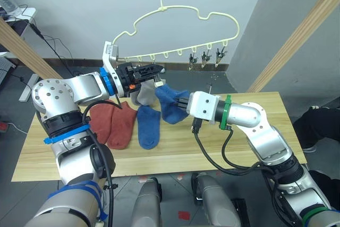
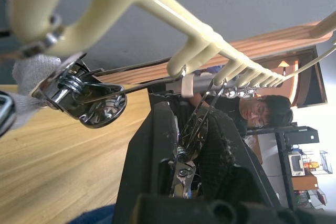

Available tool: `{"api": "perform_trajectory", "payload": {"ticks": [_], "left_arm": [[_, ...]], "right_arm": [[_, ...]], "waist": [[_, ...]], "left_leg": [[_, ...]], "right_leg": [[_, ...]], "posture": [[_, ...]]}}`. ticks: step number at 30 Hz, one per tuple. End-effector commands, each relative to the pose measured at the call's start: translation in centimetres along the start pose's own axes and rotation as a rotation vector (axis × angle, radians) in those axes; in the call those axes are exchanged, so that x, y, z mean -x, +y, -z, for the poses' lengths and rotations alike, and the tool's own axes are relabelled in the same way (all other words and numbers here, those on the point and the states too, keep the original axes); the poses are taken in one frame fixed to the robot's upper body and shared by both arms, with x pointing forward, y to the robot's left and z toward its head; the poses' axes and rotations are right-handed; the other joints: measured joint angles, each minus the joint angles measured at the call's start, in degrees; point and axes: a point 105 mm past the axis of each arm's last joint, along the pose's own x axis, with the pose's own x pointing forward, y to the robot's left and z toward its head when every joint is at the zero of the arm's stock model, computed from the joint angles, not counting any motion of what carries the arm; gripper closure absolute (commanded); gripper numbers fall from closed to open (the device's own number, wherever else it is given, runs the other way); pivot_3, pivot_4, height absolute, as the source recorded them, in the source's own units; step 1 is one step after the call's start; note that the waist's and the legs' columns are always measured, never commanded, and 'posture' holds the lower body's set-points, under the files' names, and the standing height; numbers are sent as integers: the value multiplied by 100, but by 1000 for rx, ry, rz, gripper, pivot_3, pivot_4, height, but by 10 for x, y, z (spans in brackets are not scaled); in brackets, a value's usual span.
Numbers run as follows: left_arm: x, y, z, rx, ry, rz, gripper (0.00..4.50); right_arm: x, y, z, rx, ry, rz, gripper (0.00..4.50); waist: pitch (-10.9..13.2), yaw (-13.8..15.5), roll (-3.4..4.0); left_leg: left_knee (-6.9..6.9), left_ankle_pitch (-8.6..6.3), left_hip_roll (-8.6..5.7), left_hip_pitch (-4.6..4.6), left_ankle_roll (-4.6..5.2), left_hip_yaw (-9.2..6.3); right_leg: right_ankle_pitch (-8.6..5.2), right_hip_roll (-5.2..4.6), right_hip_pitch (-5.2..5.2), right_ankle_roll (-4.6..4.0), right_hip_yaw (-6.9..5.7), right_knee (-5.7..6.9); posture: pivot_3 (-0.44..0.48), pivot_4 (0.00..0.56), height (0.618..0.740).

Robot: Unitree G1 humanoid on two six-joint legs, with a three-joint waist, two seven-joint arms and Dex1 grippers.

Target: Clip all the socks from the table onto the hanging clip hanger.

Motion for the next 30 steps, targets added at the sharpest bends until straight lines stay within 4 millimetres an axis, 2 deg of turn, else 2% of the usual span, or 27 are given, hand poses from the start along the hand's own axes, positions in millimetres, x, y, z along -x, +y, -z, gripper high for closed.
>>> {"api": "perform_trajectory", "payload": {"ticks": [1,30], "left_arm": [[0,7,6,22,27,-28,3951],[-3,3,5,20,30,-15,3951]], "right_arm": [[4,-2,-13,18,-46,23,4480],[-8,-8,-10,16,-22,83,4480]], "waist": [[0,0,0],[1,0,0]], "left_leg": [[0,0,0,0,0,0],[-17,-1,1,-2,-2,1]], "right_leg": [[0,0,0,0,0,0],[-1,0,0,2,0,-24]], "posture": [[-55,342,740],[-54,339,740]]}}
